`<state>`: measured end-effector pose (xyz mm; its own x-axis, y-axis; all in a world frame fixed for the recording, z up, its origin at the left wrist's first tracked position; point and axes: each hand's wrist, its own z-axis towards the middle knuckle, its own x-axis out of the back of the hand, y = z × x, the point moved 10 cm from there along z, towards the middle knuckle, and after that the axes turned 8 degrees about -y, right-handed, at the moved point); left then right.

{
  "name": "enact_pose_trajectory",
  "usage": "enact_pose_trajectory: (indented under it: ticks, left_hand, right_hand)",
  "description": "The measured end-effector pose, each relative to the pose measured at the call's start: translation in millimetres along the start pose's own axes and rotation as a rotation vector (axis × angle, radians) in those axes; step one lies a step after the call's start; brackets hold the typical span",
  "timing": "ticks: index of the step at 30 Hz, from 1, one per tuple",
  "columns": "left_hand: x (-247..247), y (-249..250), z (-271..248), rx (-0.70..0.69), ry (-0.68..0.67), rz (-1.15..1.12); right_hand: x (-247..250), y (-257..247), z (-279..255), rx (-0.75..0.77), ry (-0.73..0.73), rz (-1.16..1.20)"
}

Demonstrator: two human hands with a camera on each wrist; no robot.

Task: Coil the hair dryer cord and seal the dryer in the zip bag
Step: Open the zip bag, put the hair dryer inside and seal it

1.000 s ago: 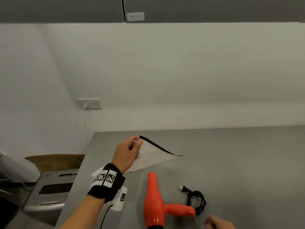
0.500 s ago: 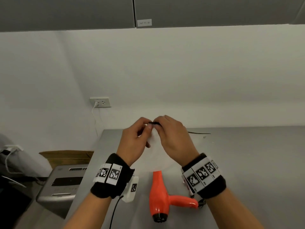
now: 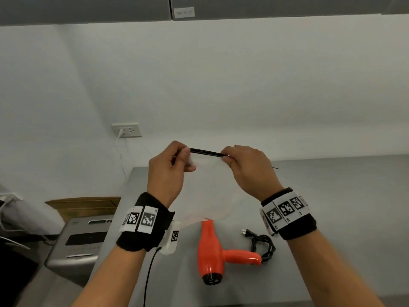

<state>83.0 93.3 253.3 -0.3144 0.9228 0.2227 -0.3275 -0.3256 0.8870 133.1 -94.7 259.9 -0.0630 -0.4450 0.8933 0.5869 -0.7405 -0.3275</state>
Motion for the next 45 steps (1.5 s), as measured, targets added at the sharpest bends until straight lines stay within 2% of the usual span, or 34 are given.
enact_pose_trajectory:
  ticks: [10, 15, 20, 23, 26, 30, 32, 35, 38, 41, 43, 45]
  left_hand:
    - [5, -19, 2, 0.032, -0.013, 0.015]
    - [-4, -26, 0, 0.045, -0.074, 0.011]
    - [-4, -26, -1, 0.015, -0.073, -0.024]
    - [1, -22, -7, -0.018, 0.002, -0.025]
    - [4, -27, -15, -0.026, 0.059, 0.005]
    - [-10, -24, -30, -0.122, 0.034, 0.148]
    - [-30, -14, -43, -0.203, -0.047, 0.218]
    - [-60, -15, -63, -0.254, -0.221, 0.179]
    - [-78, -34, -78, -0.186, -0.407, 0.087]
    - [-90, -65, -88, 0.083, -0.560, 0.087]
    - [-85, -82, -85, 0.245, -0.539, 0.180]
    - [-79, -88, -79, 0.299, -0.479, 0.240]
  right_hand:
    - [9, 105, -29, -0.257, 0.028, -0.089]
    - [19, 122, -38, -0.302, 0.059, -0.065]
    - [26, 128, -46, -0.390, 0.133, 0.001]
    - [24, 137, -61, -0.523, 0.256, 0.248]
    - [-6, 142, -83, -0.662, 0.308, 0.653]
    - [-76, 96, -88, -0.654, 0.044, 1.324]
    - [-92, 76, -84, -0.642, -0.028, 1.449]
    - [-102, 69, -78, -0.648, -0.032, 1.485]
    - [-104, 73, -77, -0.640, -0.004, 1.435]
    - [-103, 67, -77, -0.572, -0.064, 1.231]
    - [-105, 55, -74, -0.467, -0.118, 1.115]
    - [-108, 40, -73, -0.361, -0.165, 1.048]
